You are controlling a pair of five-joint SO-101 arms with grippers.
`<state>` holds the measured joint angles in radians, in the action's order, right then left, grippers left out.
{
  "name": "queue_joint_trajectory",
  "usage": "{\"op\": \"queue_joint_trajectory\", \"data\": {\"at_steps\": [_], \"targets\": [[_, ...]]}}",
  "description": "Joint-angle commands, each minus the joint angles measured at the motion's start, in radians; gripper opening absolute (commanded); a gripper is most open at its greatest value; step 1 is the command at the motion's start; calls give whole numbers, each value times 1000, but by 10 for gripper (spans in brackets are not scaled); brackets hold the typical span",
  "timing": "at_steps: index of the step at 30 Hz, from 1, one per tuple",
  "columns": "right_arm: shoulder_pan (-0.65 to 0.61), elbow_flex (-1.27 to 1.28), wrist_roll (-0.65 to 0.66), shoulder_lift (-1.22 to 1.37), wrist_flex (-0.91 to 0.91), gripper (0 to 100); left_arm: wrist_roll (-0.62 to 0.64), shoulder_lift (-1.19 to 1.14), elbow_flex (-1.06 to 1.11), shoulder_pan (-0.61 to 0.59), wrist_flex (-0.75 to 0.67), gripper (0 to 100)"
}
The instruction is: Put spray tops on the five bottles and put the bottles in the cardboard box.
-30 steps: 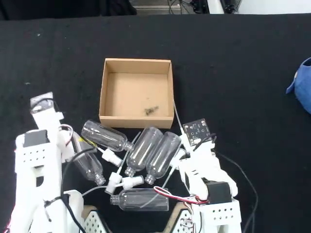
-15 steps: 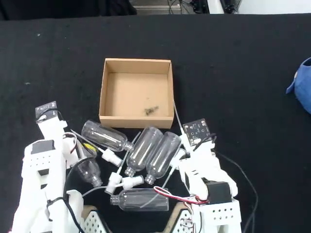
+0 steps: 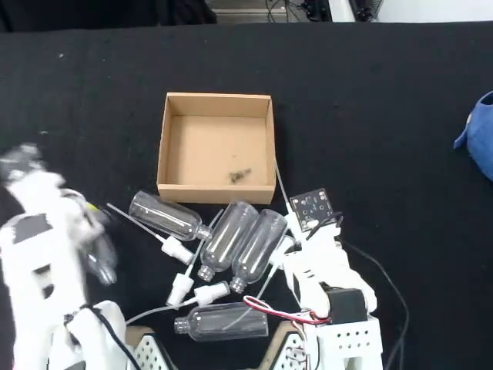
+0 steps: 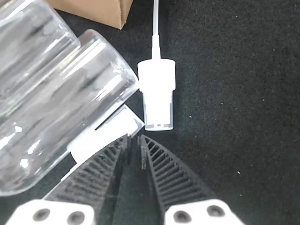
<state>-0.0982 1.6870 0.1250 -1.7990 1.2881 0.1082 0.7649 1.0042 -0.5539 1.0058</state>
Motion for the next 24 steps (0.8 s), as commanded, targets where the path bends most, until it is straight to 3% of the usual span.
{"op": "queue_joint_trajectory", "data": {"at_steps": [1, 7, 11, 16, 22, 24], "targets": [[-18, -4, 8, -97, 20, 11, 132, -3, -229, -222, -8, 30], [-18, -4, 8, -97, 20, 11, 181, -34, -150, -355, -29, 32], [-18, -4, 8, -97, 20, 11, 187, -176, -122, -424, -107, 33], [-18, -4, 8, -97, 20, 11, 181, -362, -170, -466, -107, 42], [-18, -4, 8, -97, 20, 11, 181, -493, -220, -466, -78, 283], [-18, -4, 8, -97, 20, 11, 181, -499, -288, -467, -11, 312]]}}
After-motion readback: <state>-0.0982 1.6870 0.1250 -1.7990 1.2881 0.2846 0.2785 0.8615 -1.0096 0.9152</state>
